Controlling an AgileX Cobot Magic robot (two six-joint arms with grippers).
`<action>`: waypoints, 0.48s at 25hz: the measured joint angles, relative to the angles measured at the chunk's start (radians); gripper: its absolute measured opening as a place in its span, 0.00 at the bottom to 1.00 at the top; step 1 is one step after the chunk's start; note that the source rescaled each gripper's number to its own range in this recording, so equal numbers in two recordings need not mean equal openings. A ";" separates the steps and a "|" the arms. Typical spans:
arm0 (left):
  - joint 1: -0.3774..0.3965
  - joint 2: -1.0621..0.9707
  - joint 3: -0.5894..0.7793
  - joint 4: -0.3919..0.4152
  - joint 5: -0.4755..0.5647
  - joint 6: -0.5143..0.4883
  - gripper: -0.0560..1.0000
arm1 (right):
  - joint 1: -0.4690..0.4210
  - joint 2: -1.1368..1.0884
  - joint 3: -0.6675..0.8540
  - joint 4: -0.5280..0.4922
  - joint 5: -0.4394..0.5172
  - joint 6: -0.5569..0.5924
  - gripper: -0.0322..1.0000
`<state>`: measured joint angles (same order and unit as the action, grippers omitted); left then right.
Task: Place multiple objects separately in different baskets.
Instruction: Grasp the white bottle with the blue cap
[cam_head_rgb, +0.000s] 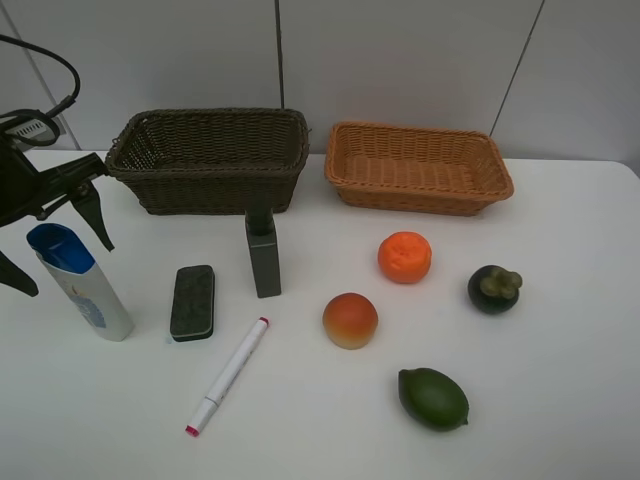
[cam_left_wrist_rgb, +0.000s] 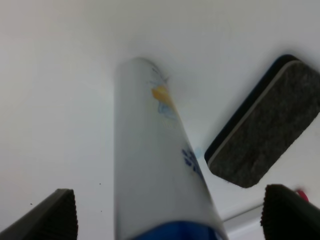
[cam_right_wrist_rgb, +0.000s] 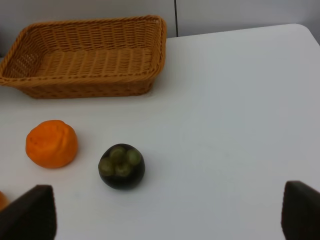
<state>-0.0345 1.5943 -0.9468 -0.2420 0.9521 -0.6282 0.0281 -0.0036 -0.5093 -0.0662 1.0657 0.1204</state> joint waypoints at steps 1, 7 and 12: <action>0.000 0.000 0.000 0.001 -0.001 0.000 0.90 | 0.000 0.000 0.000 0.000 0.000 0.000 1.00; 0.000 0.000 0.000 0.020 0.001 0.000 0.90 | 0.000 0.000 0.000 0.000 0.000 0.000 1.00; 0.000 0.000 0.000 0.032 0.003 0.000 0.90 | 0.000 0.000 0.000 0.000 0.000 0.000 1.00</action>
<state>-0.0345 1.5943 -0.9468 -0.2095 0.9553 -0.6282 0.0281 -0.0036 -0.5093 -0.0662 1.0657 0.1204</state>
